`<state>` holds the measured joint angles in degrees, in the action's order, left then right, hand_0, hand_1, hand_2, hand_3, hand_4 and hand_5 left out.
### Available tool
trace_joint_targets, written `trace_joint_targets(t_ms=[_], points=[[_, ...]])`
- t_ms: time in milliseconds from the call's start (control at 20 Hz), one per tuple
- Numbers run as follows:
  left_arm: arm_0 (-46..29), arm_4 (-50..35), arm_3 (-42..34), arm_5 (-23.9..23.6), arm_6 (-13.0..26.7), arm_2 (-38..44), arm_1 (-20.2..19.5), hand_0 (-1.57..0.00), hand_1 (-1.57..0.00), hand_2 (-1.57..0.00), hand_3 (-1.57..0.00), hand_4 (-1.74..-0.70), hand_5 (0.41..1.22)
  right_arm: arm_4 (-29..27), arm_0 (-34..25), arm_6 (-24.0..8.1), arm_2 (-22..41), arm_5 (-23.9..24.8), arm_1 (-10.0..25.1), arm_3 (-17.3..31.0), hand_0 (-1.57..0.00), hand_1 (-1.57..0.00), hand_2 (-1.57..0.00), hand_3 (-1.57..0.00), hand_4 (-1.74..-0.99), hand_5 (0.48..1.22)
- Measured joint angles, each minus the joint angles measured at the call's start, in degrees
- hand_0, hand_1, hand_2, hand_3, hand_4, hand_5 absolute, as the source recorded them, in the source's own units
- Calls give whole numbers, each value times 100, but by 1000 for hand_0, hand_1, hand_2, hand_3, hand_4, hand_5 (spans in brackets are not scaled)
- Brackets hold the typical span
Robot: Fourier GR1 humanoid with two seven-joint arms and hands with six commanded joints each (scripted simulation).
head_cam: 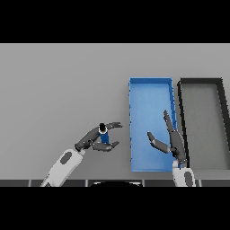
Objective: Pick up the blue pipe and place it into the blue bin.
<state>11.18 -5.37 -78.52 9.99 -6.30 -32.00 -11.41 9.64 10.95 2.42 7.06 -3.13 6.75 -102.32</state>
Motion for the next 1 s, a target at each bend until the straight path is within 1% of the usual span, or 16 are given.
trace_joint_targets(t_ms=[50, 100, 150, 200, 250, 300, 350, 400, 450, 500, 650, 750, 800, 850, 950, 1000], points=[[-24, -108, -2, 29, -20, 14, 90, -504, -677, -733, -703, -1416, 856, -10, -26, 8, 25, 4, -49, 3, 1, 1, 1, 1, -1196, 604], [-22, -159, -23, -9, 69, 48, 116, -717, -856, -901, -877, -1477, 929, -3, -70, -44, -10, 37, -41, 41, 1, 1, 1, 1, -1198, 604], [-90, -90, -42, -17, 44, -10, 87, -888, -999, -1035, -1009, -1526, 988, -49, -11, 19, -11, -19, -4, -22, 1, 1, 1, 1, -1195, 604], [-77, -24, -40, 9, 43, -57, 92, -1025, -1113, -1142, -1102, -1567, 1034, -82, 24, 49, -53, -41, 31, 25, 1, 1, 1, 1, -1196, 604], [16, -31, 40, 43, 30, -96, 161, -1134, -1205, -1228, -1174, -1600, 1072, -73, -105, -100, -67, 6, -4, 81, 1, 1, 1, 1, -1198, 604], [-30, 39, 41, 38, -251, -187, 145, -1221, -1278, -1296, -1225, -1626, 1101, -56, -83, -21, -10, -9, -43, 57, 1, 1, 1, 1, -1195, 603], [-23, 79, 80, -25, -400, -210, 144, -1291, -1337, -1351, -1272, -1647, 1125, -42, -29, 67, -17, -18, -16, 80, 1, 1, 1, 1, -1191, 602], [-26, 104, 97, -93, -455, -222, 182, -1347, -1384, -1395, -1317, -1665, 1144, 20, -8, 98, 41, -21, -42, 103, 1, 1, 1, 1, -1190, 600], [-42, 142, 104, -151, -531, -256, 216, -1392, -1421, -1430, -1351, -1680, 1160, -25, -69, 51, -1, -26, -21, 108, 1, 1, 1, 1, -1192, 602], [-28, 113, 7, -210, -501, -216, 213, -1428, -1451, -1459, -1382, -1692, 1172, -48, -48, 66, -16, -51, 4, 107, 1, 1, 1, 1, -1189, 601], [4, 22, -376, -311, -481, -181, 240, -1498, -1510, -1513, -1436, -1716, 1196, 20, -138, -17, 14, 18, -43, 88, 1, 1, 1, 1, -1187, 605], [12, -12, -646, -313, -484, -256, 322, -1524, -1532, -1534, -1454, -1725, 1205, -14, -105, 39, -59, -18, 56, 111, 1, 1, 1, 1, -1180, 604], [16, -32, -803, -332, -435, -273, 337, -1533, -1540, -1542, -1461, -1728, 1208, -19, -180, -8, -92, 3, 75, 113, 1, 1, 1, 1, -1172, 603], [37, -88, -915, -311, -352, -263, 326, -1541, -1546, -1547, -1469, -1731, 1211, 1, -111, 100, -81, -7, 87, 107, 1, 1, 1, 1, -1164, 602], [128, -72, -1164, -339, -150, -305, 340, -1552, -1555, -1556, -1482, -1734, 1214, 30, -102, 142, -59, 3, 68, 110, 1, 1, 1, 1, -1149, 599], [193, -44, -1186, -343, 59, -323, 345, -1556, -1558, -1559, -1486, -1736, 1216, 47, -64, 129, -28, 15, 24, 104, 1, 1, 1, 1, -1144, 601]])
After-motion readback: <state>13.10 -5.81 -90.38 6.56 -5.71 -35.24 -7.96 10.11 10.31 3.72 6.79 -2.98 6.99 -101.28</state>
